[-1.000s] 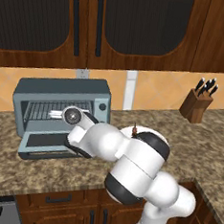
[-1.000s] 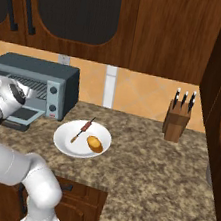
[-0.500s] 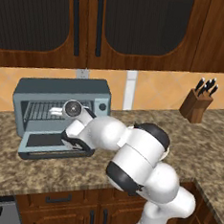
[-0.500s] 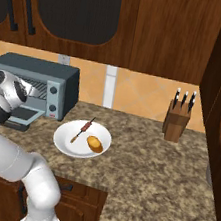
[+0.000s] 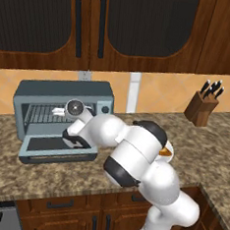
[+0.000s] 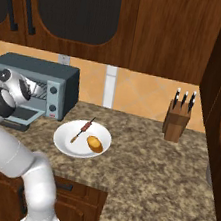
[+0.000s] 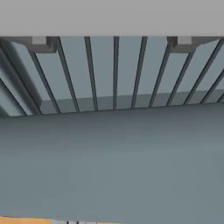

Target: Pick up the kebab skewer and baguette bread, and place them inside the toaster oven. Close the toaster oven door and start by setting the timer.

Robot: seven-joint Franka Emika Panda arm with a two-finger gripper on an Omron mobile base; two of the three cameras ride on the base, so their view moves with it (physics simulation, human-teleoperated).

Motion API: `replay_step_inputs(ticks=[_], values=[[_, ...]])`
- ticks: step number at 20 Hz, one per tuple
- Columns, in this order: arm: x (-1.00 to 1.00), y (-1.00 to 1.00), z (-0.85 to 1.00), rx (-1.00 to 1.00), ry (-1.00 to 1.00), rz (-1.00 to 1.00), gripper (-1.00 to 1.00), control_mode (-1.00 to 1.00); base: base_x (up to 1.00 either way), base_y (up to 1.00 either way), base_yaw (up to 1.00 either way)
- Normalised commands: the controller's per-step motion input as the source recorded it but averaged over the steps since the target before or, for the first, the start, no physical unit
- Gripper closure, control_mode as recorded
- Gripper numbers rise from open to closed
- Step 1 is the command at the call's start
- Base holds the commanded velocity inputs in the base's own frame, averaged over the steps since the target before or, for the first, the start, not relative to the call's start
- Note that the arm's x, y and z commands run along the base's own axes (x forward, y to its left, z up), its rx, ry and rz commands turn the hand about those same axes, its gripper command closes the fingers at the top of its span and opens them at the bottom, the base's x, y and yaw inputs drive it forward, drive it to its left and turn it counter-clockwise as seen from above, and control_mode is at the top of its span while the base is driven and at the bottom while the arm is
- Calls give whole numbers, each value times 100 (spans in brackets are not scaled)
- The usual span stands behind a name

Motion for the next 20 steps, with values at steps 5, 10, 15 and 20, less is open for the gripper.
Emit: replay_step_inputs(ticks=[5,10,15,20], values=[[18,0,-8,-1,0,0,-100,-100,0,0,0],[4,0,-8,0,0,1,-100,-100,0,0,0],[-17,0,-26,0,1,0,-100,-100,0,0,0],[-58,0,-45,3,1,0,-100,-100,0,0,0]])
